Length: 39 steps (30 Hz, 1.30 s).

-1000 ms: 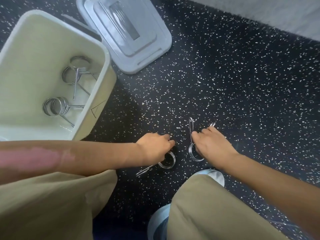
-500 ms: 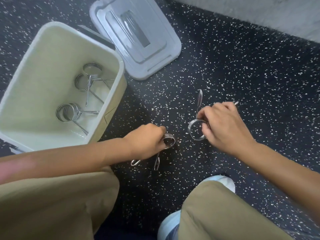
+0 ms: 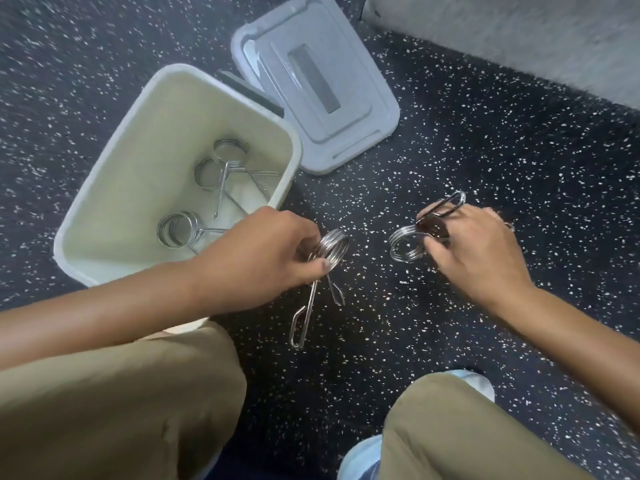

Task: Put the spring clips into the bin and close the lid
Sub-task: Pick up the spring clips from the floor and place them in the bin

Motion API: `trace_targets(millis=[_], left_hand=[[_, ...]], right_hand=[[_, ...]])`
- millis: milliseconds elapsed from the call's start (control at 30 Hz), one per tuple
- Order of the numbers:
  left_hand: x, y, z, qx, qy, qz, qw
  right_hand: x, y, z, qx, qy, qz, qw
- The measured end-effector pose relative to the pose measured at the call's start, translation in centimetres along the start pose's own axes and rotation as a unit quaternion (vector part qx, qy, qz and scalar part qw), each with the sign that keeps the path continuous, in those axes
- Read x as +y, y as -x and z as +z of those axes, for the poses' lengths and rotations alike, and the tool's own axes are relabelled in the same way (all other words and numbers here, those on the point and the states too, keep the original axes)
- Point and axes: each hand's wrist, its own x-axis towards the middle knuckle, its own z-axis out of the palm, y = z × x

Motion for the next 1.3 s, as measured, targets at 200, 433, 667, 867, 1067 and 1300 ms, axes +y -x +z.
trace_targets(millis=[200, 433, 667, 867, 1067, 1300], left_hand=[[-0.1, 2.4, -4.8, 0.037, 0.095, -0.044, 0.994], [-1.3, 4.1, -10.1, 0.087, 0.165, -0.104, 0.977], [-3.6, 5.3, -13.5, 0.184, 0.175, -0.152, 0.955], [-6.4, 5.0, -11.2, 0.2, 0.145, -0.254, 0.935], [-11.0, 2.9, -7.0, 0.192, 0.019, -0.315, 0.929], [-13.5, 1.8, -4.6, 0.174, -0.023, -0.337, 0.925]], right_hand=[[-2.0, -1.1, -1.1, -0.002, -0.064, 0.021, 0.998], [-5.7, -1.9, -3.0, -0.015, -0.168, 0.06, 0.984], [-8.1, -2.5, -4.5, -0.04, -0.304, 0.04, 0.951], [-9.3, -2.9, -5.0, -0.053, -0.356, -0.01, 0.933], [-9.8, -2.6, -4.4, -0.038, -0.322, -0.039, 0.945], [-11.0, -2.8, -4.8, -0.031, -0.32, -0.046, 0.946]])
